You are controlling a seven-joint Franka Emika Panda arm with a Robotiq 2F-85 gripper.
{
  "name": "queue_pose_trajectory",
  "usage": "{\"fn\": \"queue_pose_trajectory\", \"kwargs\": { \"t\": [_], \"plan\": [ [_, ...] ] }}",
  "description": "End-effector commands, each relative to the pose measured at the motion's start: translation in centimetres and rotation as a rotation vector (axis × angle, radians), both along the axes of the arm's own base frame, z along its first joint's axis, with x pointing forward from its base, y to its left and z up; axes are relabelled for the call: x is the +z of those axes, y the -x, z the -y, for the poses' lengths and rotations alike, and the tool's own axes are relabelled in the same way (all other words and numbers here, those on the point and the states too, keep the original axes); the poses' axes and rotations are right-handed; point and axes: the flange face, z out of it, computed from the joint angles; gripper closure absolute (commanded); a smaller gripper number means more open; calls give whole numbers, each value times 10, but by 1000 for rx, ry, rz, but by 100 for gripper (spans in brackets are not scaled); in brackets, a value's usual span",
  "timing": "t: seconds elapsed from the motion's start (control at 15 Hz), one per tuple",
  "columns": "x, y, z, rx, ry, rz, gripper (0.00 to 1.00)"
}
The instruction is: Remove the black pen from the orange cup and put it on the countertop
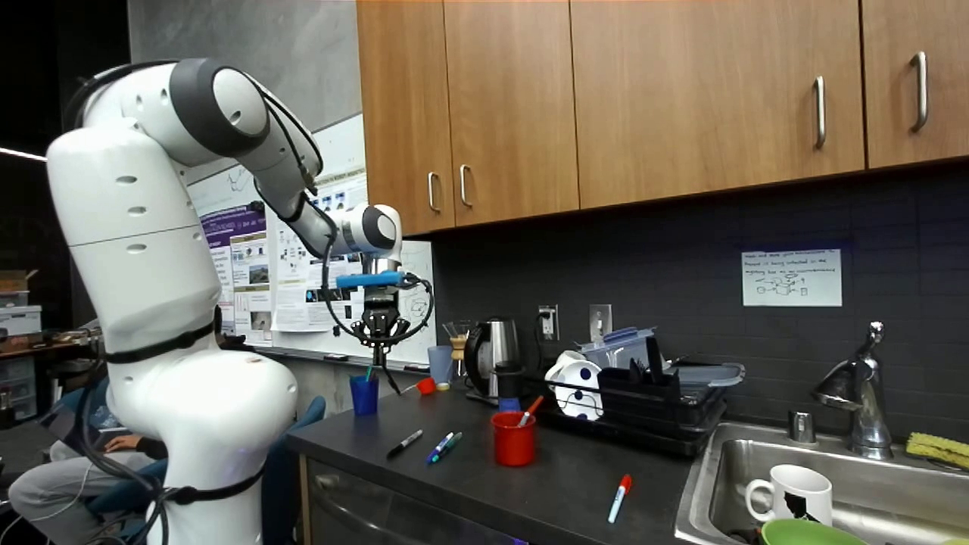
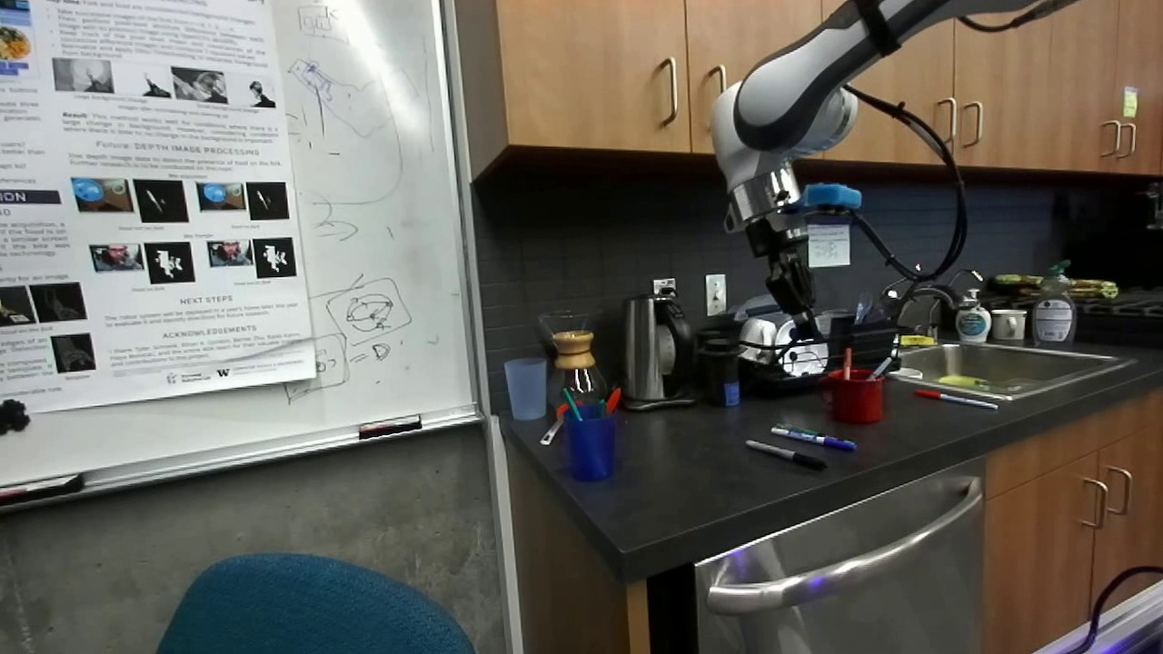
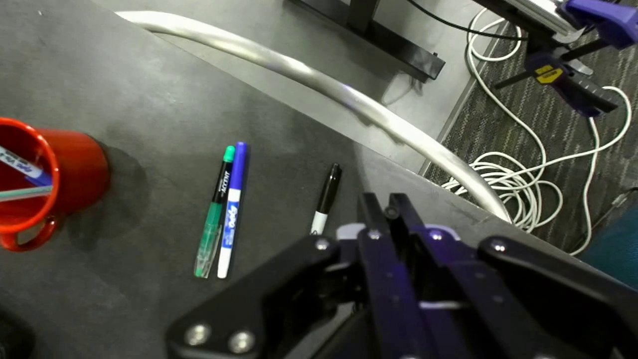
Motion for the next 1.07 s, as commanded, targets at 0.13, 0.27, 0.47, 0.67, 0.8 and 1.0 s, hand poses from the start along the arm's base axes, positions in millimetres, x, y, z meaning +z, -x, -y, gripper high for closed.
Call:
{"fn": "queue_pose_trajectory", "kwargs": {
  "t": [0.13,0.27,0.47,0.67,0.8,1.0],
  "plan": [
    [-22,-14,-42,-1,-14,45,98],
    [-34,-16,-54,5,-20,48,98],
    [-55,-21,-70,2,-22,54,98],
    [-77,-27,-80,-21,-24,62,98],
    [-88,-30,-85,-37,-27,63,98],
    [-103,-33,-90,-56,-31,52,98]
  ]
}}
